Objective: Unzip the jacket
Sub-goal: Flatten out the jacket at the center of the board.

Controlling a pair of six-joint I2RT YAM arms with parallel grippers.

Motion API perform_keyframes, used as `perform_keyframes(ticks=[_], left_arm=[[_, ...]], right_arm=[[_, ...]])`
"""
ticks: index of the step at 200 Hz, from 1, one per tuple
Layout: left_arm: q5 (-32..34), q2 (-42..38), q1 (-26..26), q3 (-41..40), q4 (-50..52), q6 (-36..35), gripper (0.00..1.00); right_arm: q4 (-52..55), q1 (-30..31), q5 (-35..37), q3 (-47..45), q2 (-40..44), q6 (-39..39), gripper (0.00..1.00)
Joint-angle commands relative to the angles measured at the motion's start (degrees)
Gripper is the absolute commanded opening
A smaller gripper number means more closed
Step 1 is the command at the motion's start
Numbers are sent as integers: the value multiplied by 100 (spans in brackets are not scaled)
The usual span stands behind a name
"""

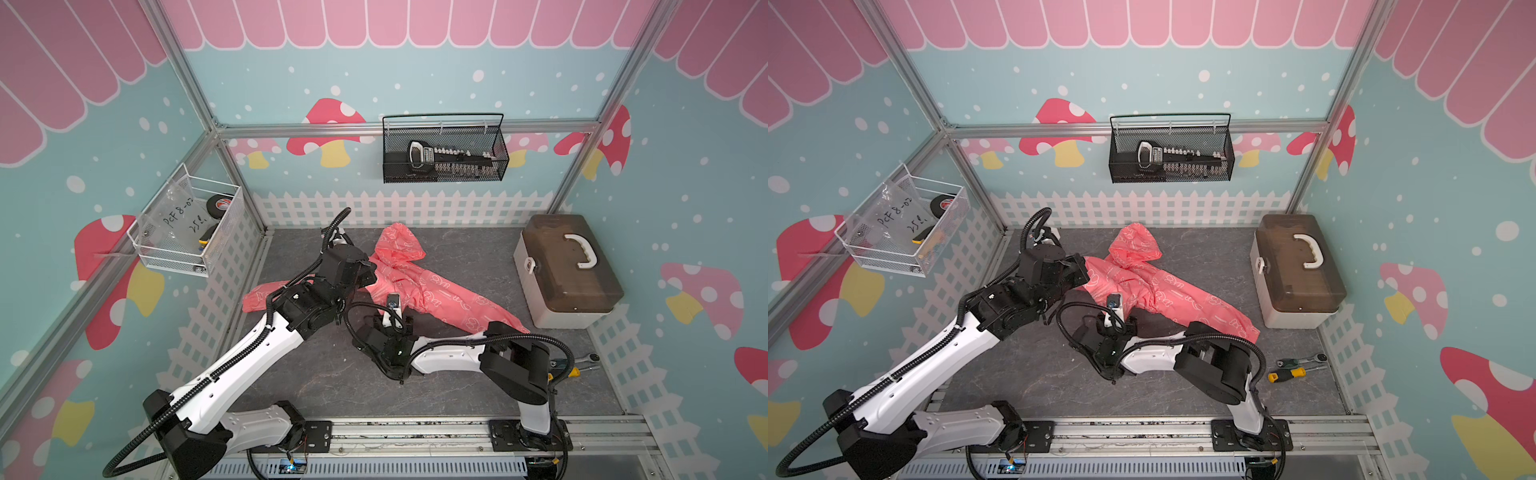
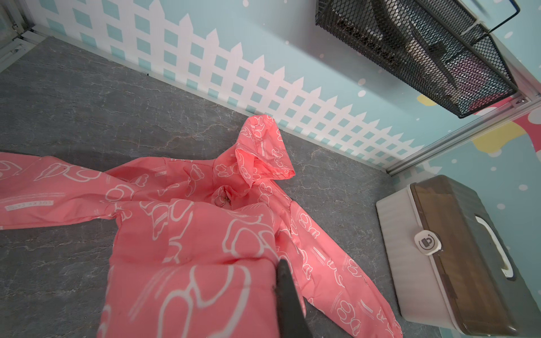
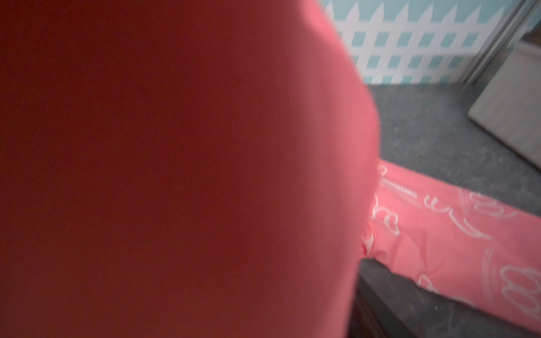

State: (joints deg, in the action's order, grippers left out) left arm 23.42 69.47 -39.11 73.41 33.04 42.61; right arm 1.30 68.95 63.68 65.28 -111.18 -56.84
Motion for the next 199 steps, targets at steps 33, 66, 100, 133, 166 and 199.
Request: perform_keyframes(ticks=[33,66,100,133,166,199], left_arm=[[-57,-65,215,-120,55,-115,0],[-69,-250,335,-328,277,-182,0],[-358,-640,351,-1000,607,-82,0],[-900,-1141,347,-1942,1161,302,0],[-1184,-1754,344,-2883,1495,647,12],[-1031,-2273,348,-3082,2055,889,54]], right_arm=[[-211,-51,-704,-1520,984,-76,18],[-437,-144,-1139,-1915,1736,2408,6],[418,-152,-2135,-1895,2250,4926,0],[2295,33,-3184,-1530,2645,5913,0],[4346,245,-3388,-957,2445,5857,3],[5454,421,-3551,-198,1736,5761,22]])
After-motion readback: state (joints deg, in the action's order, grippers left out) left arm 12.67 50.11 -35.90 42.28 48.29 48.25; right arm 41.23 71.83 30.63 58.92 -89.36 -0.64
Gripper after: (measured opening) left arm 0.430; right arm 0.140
